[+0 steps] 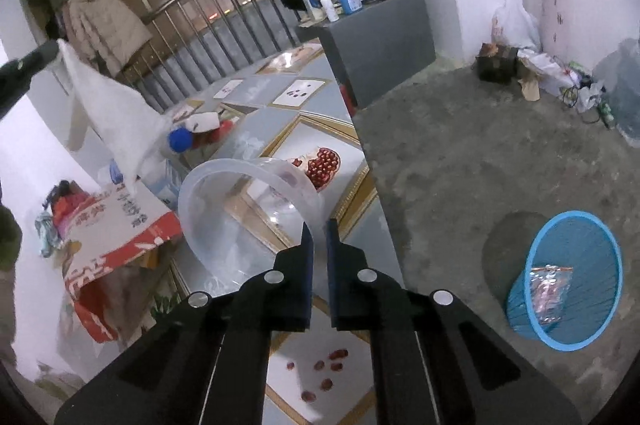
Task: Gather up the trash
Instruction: 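Carry the cup and glove over the wastebasket and open both tools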
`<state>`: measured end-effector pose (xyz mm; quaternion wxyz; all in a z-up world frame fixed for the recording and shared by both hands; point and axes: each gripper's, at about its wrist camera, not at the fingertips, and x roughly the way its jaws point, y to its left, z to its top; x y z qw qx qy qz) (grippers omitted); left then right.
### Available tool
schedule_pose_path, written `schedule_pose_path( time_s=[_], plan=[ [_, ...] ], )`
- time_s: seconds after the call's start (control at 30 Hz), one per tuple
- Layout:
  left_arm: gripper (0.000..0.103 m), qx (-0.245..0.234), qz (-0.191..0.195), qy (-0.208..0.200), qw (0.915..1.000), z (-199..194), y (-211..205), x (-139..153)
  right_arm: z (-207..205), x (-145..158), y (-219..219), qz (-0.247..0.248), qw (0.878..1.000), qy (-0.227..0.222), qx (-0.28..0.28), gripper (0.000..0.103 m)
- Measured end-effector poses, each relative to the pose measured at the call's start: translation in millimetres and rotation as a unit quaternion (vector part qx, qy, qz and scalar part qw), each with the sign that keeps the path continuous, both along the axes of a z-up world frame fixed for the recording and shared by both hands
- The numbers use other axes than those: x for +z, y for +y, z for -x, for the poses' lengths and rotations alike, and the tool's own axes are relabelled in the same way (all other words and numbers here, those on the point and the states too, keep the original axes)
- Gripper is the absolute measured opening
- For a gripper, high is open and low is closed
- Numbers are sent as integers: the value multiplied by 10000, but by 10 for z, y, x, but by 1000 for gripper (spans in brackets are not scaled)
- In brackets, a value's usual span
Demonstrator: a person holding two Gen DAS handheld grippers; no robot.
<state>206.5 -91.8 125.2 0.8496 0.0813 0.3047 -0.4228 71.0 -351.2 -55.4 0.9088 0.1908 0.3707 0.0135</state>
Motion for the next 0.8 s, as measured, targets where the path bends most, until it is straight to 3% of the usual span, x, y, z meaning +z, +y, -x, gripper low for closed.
schedule_pose_path(
  time_s=[0.23,0.43,0.63,0.8],
  plan=[
    [0,-142,-71,-44,9999,31,-154,5,308,78,-228,-228,9989,-224,-349,6],
    [0,-632,-144,-101,9978,216,-647,75,796,136,-738,-460,9907,-486,-1185,6],
    [0,-1338,-357,213,9901,362,-1553,-21,1347,83,-1364,-442,9687,-412,-2410,6],
    [0,-1836,-762,760,9771,443,-2478,-373,1683,-55,-1853,-568,9436,-101,-3261,6]
  ],
)
